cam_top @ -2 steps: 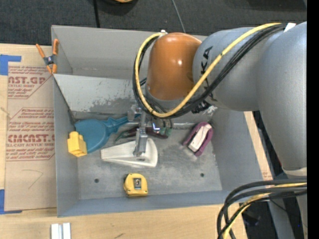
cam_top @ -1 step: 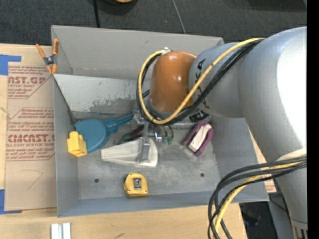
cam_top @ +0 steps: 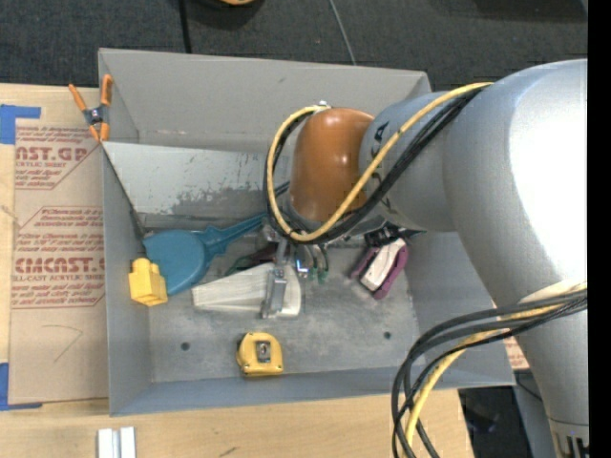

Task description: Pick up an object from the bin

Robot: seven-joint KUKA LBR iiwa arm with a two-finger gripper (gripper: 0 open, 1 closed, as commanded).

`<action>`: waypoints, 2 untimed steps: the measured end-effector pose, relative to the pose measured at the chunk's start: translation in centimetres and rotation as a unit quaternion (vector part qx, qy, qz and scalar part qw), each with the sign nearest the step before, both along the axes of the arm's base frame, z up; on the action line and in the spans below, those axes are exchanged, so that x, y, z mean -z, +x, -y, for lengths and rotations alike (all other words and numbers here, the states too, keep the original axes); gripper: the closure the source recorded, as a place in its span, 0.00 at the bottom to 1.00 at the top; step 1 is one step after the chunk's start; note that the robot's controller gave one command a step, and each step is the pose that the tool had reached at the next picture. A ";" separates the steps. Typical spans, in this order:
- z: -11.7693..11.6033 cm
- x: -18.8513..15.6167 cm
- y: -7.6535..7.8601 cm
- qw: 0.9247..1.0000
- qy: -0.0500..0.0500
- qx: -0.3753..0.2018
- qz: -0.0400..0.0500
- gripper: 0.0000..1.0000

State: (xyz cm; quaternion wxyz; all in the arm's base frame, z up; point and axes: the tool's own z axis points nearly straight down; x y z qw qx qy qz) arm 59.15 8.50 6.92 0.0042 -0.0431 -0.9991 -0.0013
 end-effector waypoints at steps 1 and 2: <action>0.2 0.0 0.0 0.999 -0.001 -0.050 0.003 0.00; 0.0 0.0 -0.1 1.000 0.001 -0.002 -0.001 0.00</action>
Offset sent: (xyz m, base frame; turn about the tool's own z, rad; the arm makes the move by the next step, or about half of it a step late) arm 0.0000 0.0000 0.0000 0.0000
